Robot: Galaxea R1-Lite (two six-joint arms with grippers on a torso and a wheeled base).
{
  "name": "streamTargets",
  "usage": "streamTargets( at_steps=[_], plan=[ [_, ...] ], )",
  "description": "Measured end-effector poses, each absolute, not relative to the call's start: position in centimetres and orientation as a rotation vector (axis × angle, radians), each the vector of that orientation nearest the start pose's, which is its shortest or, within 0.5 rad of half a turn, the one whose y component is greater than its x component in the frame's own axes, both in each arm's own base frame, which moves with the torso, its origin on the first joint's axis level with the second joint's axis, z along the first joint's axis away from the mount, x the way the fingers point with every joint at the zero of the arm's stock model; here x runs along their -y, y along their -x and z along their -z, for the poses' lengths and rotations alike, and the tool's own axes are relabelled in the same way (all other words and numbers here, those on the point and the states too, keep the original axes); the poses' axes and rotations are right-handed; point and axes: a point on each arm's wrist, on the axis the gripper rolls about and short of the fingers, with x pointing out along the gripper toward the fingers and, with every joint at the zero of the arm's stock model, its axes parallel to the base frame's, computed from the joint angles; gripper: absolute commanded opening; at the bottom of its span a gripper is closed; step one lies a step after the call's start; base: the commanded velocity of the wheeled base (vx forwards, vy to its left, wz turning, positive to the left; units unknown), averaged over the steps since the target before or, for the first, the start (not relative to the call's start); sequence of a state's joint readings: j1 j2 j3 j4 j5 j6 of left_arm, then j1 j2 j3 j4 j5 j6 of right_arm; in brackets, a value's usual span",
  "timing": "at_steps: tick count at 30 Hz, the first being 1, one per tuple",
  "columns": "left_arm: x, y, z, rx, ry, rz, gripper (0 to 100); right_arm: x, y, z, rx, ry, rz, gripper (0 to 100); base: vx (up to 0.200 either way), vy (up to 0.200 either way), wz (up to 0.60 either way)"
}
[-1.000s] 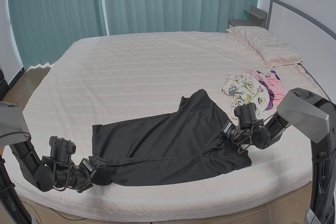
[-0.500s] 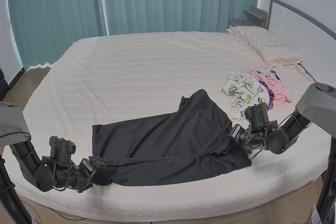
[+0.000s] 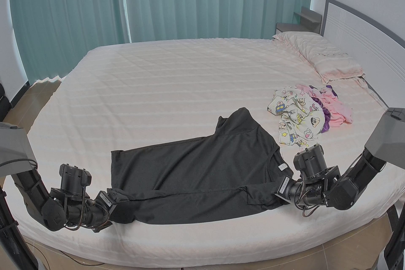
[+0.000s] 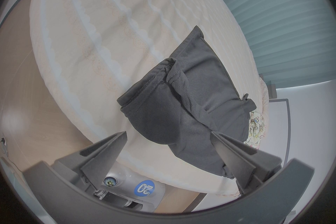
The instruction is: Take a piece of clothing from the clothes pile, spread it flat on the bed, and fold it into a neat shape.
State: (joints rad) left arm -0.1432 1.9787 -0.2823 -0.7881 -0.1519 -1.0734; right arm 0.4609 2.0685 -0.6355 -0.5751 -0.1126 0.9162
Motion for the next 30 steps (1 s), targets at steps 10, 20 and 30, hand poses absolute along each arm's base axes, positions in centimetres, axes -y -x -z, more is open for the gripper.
streamTargets(
  at_steps=[10,20,30],
  plan=[
    [3.7,-23.2,-1.2,-0.967,0.992,-0.241,100,-12.4,-26.4,-2.5,-0.892,-0.608,0.105,100,0.000,0.000,0.00],
    [3.7,-23.1,-1.2,-0.969,0.991,-0.242,100,-10.3,-29.0,-1.9,-0.785,-0.711,0.103,100,0.000,0.000,0.00],
    [3.7,-23.1,-1.2,-0.968,0.992,-0.241,100,-10.0,-29.7,-0.7,-0.819,-0.748,0.070,100,0.000,0.000,0.00]
  ],
)
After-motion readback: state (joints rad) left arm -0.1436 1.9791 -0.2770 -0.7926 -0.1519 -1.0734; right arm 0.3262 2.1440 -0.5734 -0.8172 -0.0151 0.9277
